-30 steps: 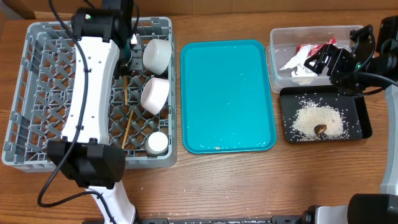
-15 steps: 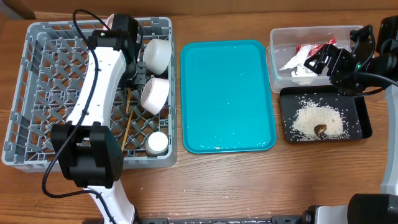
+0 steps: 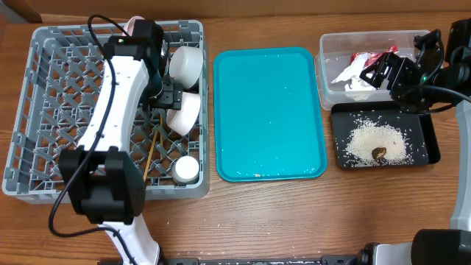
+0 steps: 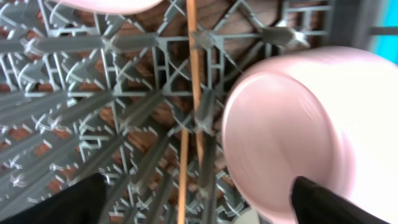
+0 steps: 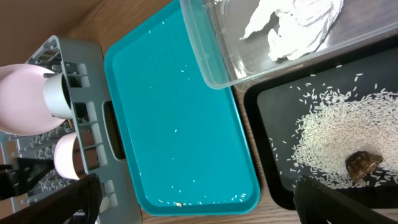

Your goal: Sort waste into correct bins and load items into the dishwasher

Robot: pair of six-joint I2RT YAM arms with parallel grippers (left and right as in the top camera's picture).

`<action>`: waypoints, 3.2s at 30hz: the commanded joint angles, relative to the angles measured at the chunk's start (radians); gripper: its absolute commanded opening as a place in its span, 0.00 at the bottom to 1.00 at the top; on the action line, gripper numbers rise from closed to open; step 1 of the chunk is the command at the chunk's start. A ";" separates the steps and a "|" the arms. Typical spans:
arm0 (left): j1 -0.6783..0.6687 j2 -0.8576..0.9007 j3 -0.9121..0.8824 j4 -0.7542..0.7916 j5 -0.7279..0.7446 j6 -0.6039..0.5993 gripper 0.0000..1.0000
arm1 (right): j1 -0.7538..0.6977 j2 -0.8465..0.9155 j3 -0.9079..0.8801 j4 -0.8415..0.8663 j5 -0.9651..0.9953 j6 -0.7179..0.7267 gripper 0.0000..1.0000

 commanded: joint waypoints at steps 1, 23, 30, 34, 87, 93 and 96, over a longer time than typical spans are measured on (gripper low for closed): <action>0.003 -0.198 0.093 -0.027 0.060 -0.016 1.00 | 0.005 -0.001 0.000 0.006 -0.001 -0.008 1.00; -0.031 -0.655 0.105 -0.062 0.182 -0.113 1.00 | 0.005 -0.001 0.000 0.006 -0.001 -0.008 1.00; -0.031 -0.631 0.104 -0.062 0.182 -0.113 1.00 | 0.046 -0.034 0.000 0.006 0.000 -0.008 1.00; -0.031 -0.617 0.104 -0.063 0.182 -0.113 1.00 | 0.160 -0.109 0.000 0.014 0.111 -0.078 1.00; -0.031 -0.591 0.104 -0.063 0.182 -0.113 1.00 | 0.219 -1.490 -1.689 1.287 0.347 -0.085 1.00; -0.031 -0.591 0.104 -0.063 0.182 -0.113 1.00 | 0.219 -1.550 -1.693 1.241 0.354 -0.086 1.00; -0.031 -0.591 0.104 -0.063 0.182 -0.113 1.00 | 0.219 -1.573 -1.693 1.241 0.354 -0.085 1.00</action>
